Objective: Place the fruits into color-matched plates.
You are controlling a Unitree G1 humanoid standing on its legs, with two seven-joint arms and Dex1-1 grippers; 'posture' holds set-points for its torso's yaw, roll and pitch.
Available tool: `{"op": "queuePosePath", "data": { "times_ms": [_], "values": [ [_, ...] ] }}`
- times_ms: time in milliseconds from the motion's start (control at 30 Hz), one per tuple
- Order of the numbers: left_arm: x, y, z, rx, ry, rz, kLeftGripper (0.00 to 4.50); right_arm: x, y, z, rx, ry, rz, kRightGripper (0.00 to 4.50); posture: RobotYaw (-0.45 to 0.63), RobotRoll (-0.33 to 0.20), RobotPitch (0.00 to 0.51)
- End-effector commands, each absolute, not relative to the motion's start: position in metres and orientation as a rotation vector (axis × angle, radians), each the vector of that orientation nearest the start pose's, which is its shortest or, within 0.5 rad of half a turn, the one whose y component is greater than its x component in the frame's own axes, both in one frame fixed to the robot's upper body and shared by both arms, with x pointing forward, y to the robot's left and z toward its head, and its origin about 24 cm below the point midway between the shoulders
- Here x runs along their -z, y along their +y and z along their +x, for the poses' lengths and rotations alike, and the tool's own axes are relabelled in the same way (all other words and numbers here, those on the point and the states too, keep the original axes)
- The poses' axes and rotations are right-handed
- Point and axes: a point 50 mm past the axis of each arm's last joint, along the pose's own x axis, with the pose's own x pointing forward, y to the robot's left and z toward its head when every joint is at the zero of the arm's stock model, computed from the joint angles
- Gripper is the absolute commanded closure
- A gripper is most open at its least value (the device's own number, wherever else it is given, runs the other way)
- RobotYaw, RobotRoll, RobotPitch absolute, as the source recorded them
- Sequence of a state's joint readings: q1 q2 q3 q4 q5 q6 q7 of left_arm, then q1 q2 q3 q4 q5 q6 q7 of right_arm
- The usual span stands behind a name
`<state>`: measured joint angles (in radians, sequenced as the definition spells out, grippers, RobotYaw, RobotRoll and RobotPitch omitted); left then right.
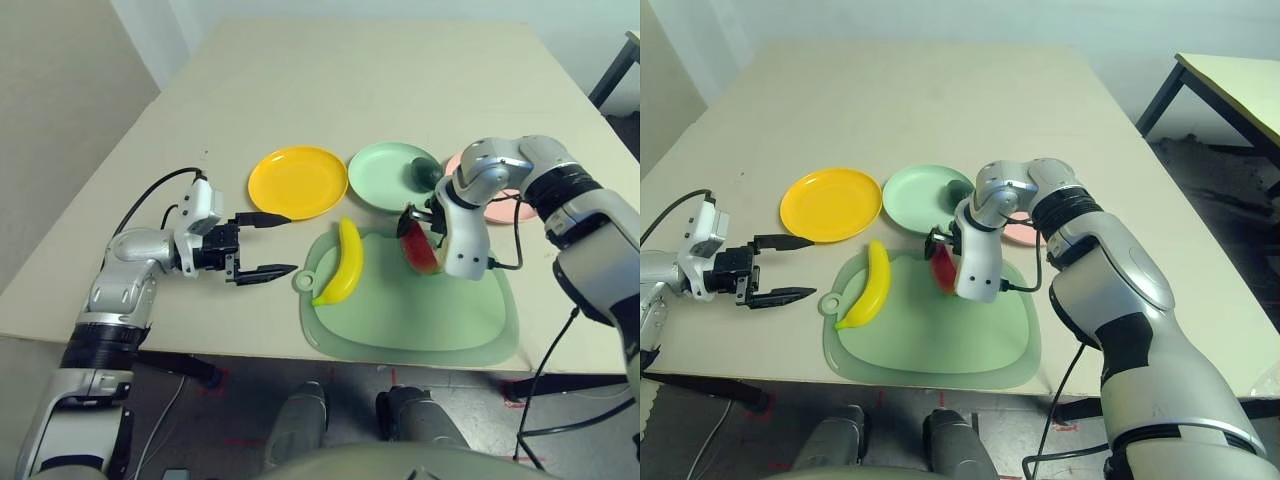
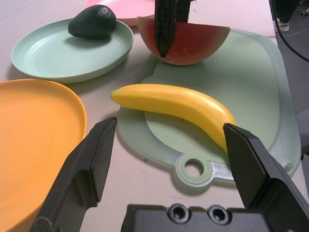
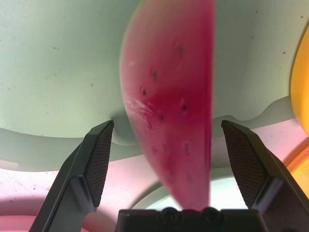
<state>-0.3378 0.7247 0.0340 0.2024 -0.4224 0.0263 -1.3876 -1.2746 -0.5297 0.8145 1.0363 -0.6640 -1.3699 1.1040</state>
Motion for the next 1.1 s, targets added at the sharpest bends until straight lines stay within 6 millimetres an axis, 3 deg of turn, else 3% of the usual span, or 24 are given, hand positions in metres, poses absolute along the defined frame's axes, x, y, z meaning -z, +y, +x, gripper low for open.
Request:
{"op": "queuePosePath", "data": {
  "times_ms": [33, 233, 333, 500, 767, 1100],
  "values": [
    [-0.135, 0.240, 0.274, 1.275, 0.063, 0.352, 0.00, -0.155, -0.119, 0.334, -2.018, -0.230, -2.131, 0.01, 0.10, 0.000, 0.107],
    [-0.135, 0.239, 0.275, 1.280, 0.059, 0.355, 0.00, -0.154, -0.121, 0.335, -2.009, -0.179, -2.103, 0.01, 0.09, 0.000, 0.106],
    [-0.135, 0.238, 0.276, 1.281, 0.056, 0.355, 0.00, -0.152, -0.124, 0.336, -1.988, -0.073, -2.040, 0.64, 0.09, 0.000, 0.103],
    [-0.138, 0.240, 0.279, 1.276, 0.046, 0.361, 0.00, -0.151, -0.128, 0.334, -1.997, 0.004, -2.006, 2.36, 0.09, 0.000, 0.093],
    [-0.141, 0.243, 0.282, 1.269, 0.039, 0.373, 0.00, -0.152, -0.133, 0.330, -2.008, 0.082, -1.965, 2.40, 0.08, 0.000, 0.090],
    [-0.136, 0.238, 0.284, 1.288, 0.041, 0.361, 0.00, -0.203, -0.152, 0.346, -1.821, 0.223, -1.948, 2.40, 0.05, 0.000, 0.085]
  ]
}}
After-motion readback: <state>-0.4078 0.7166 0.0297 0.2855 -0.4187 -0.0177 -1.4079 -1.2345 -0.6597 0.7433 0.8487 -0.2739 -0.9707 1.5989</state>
